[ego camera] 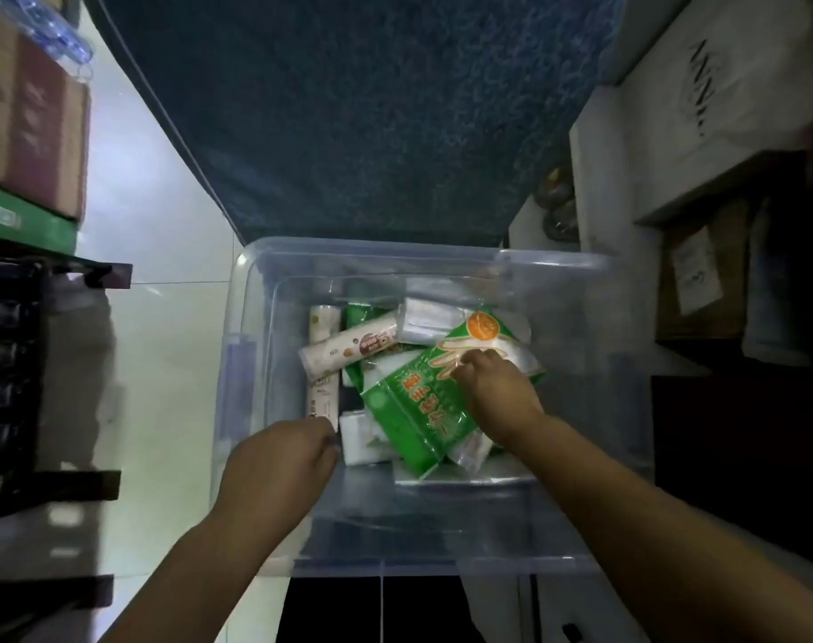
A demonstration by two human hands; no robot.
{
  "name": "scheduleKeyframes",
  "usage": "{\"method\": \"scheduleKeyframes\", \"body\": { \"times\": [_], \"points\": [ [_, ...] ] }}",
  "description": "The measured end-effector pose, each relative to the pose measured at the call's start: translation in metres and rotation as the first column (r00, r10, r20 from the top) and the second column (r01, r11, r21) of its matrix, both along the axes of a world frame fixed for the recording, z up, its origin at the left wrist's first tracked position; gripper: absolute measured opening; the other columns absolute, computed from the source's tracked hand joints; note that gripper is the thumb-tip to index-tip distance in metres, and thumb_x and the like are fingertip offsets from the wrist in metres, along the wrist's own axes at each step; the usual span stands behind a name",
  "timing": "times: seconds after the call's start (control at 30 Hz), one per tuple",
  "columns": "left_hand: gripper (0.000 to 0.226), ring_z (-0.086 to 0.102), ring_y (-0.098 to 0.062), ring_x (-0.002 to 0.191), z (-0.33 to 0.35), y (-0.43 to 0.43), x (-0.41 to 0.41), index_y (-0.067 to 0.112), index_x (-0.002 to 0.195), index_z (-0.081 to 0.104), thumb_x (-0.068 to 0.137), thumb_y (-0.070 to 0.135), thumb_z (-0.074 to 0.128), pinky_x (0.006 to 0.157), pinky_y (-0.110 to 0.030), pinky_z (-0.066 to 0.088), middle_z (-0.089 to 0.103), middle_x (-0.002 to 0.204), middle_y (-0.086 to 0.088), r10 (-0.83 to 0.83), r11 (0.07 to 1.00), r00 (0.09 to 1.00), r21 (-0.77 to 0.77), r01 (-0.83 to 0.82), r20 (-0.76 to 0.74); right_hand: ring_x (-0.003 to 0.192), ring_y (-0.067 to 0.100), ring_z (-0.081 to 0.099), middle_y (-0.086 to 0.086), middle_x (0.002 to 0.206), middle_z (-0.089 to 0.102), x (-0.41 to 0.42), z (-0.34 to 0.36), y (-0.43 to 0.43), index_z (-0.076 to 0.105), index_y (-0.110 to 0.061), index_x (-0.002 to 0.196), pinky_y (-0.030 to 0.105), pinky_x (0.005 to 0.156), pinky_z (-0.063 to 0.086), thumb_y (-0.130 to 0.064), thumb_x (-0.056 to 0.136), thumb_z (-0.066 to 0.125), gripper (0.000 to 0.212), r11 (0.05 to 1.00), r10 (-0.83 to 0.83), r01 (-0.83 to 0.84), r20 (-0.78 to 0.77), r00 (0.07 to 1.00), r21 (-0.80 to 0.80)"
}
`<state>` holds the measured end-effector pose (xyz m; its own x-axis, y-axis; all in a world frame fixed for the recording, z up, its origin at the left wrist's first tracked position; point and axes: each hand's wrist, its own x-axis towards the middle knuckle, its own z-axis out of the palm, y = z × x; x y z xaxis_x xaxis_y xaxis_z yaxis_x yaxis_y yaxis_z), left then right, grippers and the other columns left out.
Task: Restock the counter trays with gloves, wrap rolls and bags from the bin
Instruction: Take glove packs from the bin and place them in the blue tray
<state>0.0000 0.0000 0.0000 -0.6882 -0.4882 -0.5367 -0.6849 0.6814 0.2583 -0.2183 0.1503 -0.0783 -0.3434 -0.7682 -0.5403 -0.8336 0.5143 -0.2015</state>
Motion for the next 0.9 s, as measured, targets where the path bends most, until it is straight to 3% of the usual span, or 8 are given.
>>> {"method": "scheduleKeyframes", "body": {
  "times": [0.1,0.17,0.3,0.43,0.57,0.67,0.77,0.9],
  "points": [
    [0.017,0.06,-0.015,0.076,-0.013,-0.004,-0.004,0.026,0.087,0.062,0.088,0.035,0.047,0.058,-0.028,0.044,0.067,0.083,0.004,-0.011,1.0,1.0,0.006,0.011,-0.029,0.139,0.028,0.025,0.012,0.152,0.028,-0.001,-0.022,-0.02,0.04,-0.015,0.137,0.04,0.111,0.027,-0.004,0.084,0.054,0.056,0.994,0.104,-0.104,0.0,0.995,-0.026],
    [0.019,0.059,-0.014,0.078,-0.018,-0.002,-0.008,0.026,0.089,0.061,0.09,0.035,0.044,0.057,-0.028,0.041,0.066,0.086,0.005,-0.025,0.999,0.999,0.021,0.026,-0.027,0.144,0.027,0.014,0.01,0.156,0.017,-0.001,-0.031,-0.027,0.028,-0.017,0.144,0.04,0.116,0.015,-0.004,0.085,0.052,0.064,0.982,0.186,-0.187,-0.029,0.982,-0.013],
    [0.021,0.06,-0.015,0.083,-0.025,0.0,-0.009,0.026,0.096,0.06,0.093,0.032,0.041,0.059,-0.028,0.041,0.067,0.095,0.005,-0.051,0.998,0.999,0.036,0.052,-0.01,0.137,0.03,0.025,0.009,0.154,0.024,-0.001,-0.035,-0.02,0.017,-0.021,0.146,0.047,0.11,0.024,-0.015,0.088,0.051,0.068,0.975,0.206,-0.194,-0.117,0.972,0.105],
    [0.023,0.061,-0.015,0.089,-0.027,0.003,-0.009,0.027,0.103,0.06,0.094,0.032,0.04,0.068,-0.029,0.049,0.067,0.103,0.005,-0.051,0.997,0.999,0.051,0.051,-0.005,0.12,0.032,0.038,0.012,0.13,0.047,-0.005,-0.025,-0.004,0.042,-0.014,0.128,0.048,0.102,0.029,-0.034,0.082,0.059,0.054,0.976,0.123,-0.085,-0.181,0.976,0.202],
    [0.021,0.06,-0.017,0.09,-0.022,0.005,-0.013,0.026,0.104,0.06,0.092,0.032,0.044,0.067,-0.029,0.046,0.068,0.102,0.004,-0.05,0.996,0.998,0.075,0.051,-0.025,0.117,0.03,0.038,0.01,0.126,0.047,-0.014,-0.011,0.016,0.053,-0.015,0.114,0.044,0.095,0.032,-0.049,0.08,0.059,0.049,0.973,0.122,-0.073,-0.216,0.969,0.219],
    [0.019,0.061,-0.019,0.088,-0.02,0.008,-0.016,0.026,0.099,0.061,0.09,0.034,0.045,0.067,-0.03,0.048,0.068,0.098,0.003,-0.066,0.996,0.996,0.059,0.069,-0.055,0.118,0.03,0.042,0.014,0.125,0.049,-0.014,-0.003,0.027,0.052,-0.01,0.114,0.041,0.091,0.041,-0.029,0.088,0.052,0.032,0.971,0.027,-0.001,-0.106,0.994,0.24],
    [0.019,0.061,-0.021,0.091,-0.019,0.013,-0.019,0.026,0.099,0.061,0.088,0.035,0.048,0.069,-0.031,0.049,0.069,0.099,0.002,-0.046,0.997,0.997,0.062,0.051,-0.066,0.1,0.033,0.056,0.017,0.114,0.058,-0.006,0.006,0.034,0.051,-0.008,0.107,0.039,0.076,0.049,-0.006,0.085,0.049,0.023,0.969,-0.182,0.184,-0.022,0.983,0.166],
    [0.02,0.061,-0.019,0.088,-0.015,0.017,-0.023,0.024,0.101,0.062,0.086,0.033,0.053,0.065,-0.029,0.044,0.068,0.096,0.004,-0.015,0.997,0.995,0.076,0.023,-0.102,0.096,0.031,0.061,0.011,0.109,0.065,-0.003,0.024,0.028,0.063,-0.016,0.105,0.035,0.076,0.05,-0.015,0.081,0.062,0.023,0.944,-0.324,0.317,0.077,0.943,0.089]
  ]
}}
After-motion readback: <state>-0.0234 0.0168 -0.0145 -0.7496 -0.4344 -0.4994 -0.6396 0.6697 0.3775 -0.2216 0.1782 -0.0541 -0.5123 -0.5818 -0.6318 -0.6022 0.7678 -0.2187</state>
